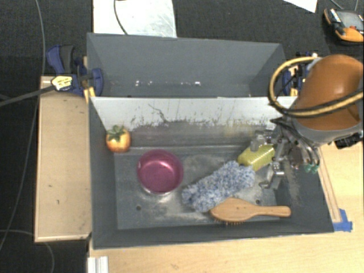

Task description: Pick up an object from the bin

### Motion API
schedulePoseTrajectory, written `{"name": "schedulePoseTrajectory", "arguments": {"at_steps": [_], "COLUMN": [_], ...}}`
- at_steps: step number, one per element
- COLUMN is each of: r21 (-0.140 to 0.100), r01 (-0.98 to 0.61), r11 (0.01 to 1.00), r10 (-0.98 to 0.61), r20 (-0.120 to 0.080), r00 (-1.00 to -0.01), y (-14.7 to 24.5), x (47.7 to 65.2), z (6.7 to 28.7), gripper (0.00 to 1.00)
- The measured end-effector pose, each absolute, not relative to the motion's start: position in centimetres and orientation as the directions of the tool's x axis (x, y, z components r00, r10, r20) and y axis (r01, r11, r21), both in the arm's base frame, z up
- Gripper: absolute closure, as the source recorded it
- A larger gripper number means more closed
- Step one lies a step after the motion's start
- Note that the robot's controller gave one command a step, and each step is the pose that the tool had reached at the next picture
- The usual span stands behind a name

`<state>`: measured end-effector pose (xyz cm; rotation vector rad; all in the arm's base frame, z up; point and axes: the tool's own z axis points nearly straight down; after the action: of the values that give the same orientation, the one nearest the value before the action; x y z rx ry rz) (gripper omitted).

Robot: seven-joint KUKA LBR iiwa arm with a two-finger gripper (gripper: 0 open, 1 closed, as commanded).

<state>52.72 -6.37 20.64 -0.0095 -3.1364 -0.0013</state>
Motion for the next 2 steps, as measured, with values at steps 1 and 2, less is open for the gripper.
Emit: {"name": "schedulePoseTrajectory", "arguments": {"at_steps": [1, 2], "r21": [0.0, -0.001], "r01": [0.003, -0.285], "r11": [1.0, 0.959], "r10": [0.003, -0.285], "r20": [-0.003, -0.004], "r00": [-1.0, -0.959], "y": [-6.3, -1.9], "x": [52.9, 54.1], "z": [21.1, 11.9], "gripper": [0.0, 0.0]}}
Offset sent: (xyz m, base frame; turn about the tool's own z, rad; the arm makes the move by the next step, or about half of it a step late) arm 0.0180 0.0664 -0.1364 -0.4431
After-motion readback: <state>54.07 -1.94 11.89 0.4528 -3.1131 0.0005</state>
